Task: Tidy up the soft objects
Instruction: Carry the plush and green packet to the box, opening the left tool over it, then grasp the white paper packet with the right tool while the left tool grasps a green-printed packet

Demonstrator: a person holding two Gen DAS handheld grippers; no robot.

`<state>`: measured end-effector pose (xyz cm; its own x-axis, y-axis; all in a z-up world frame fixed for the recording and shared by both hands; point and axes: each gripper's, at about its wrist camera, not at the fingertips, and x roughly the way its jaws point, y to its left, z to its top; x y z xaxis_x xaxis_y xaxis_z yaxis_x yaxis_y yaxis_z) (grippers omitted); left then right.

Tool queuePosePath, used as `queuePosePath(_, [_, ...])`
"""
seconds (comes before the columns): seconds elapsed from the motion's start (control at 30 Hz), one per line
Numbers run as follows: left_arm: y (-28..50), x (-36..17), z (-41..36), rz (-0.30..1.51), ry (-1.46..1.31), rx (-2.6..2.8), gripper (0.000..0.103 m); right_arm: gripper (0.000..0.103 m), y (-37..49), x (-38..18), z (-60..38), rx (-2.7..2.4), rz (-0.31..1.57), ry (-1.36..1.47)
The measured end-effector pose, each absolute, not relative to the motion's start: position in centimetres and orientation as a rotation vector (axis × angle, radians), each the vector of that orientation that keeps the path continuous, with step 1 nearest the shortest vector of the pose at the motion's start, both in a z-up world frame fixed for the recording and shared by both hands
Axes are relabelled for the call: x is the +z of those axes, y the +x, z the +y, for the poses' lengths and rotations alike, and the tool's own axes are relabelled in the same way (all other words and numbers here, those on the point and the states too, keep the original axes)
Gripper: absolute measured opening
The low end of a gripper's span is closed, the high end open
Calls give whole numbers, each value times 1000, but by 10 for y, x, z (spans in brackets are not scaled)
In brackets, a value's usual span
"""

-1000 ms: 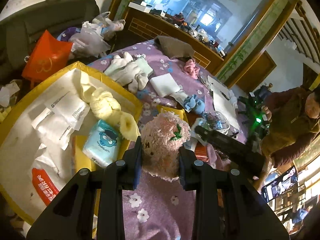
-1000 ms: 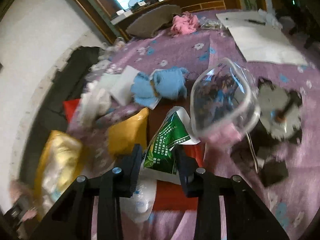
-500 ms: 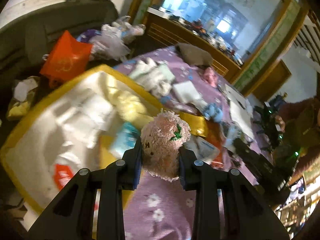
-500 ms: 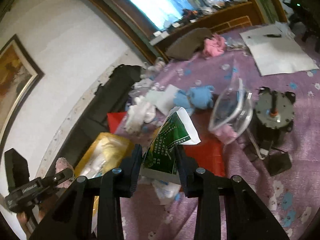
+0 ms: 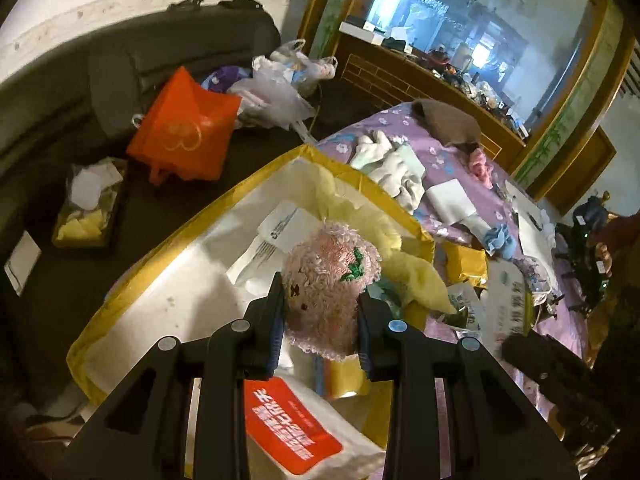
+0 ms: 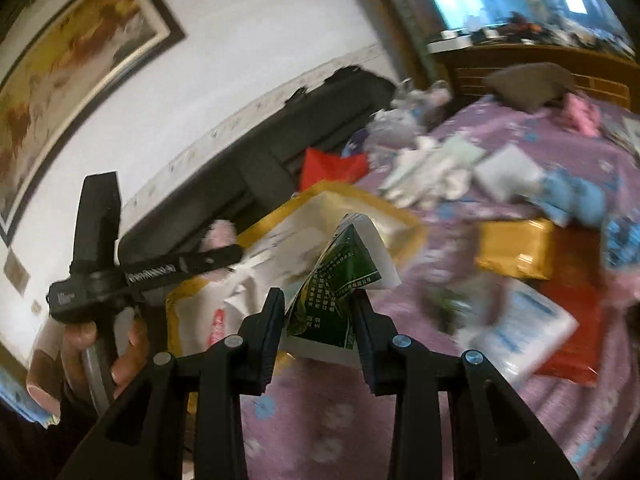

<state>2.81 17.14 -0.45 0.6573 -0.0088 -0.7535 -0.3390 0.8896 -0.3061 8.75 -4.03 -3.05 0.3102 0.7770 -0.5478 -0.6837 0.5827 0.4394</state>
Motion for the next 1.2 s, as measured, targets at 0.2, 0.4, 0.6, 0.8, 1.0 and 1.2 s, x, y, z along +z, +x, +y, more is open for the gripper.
queuePosePath(0.2, [20,-11,194,825,-514,194,31,34,113,-40,25,1007,882,163])
queuePosePath(0.4, [14,-15,213,798,-645,126,48,38,132,-63,50,974,967,197])
queuePosePath(0.6, [6,-2,210,747,-660,116,65,54,131,-61,26,947,985,281])
queuePosePath(0.8, [-8,14,191,710,-560,156,65,56,119,-46,-40,948,927,330])
queuePosePath(1.0, [-10,27,136,711,-455,33,65,56,125,-48,-113,755,853,315])
queuePosePath(1.2, [26,17,73,824,-400,-137,65,56,140,-74,-159,645,890,378])
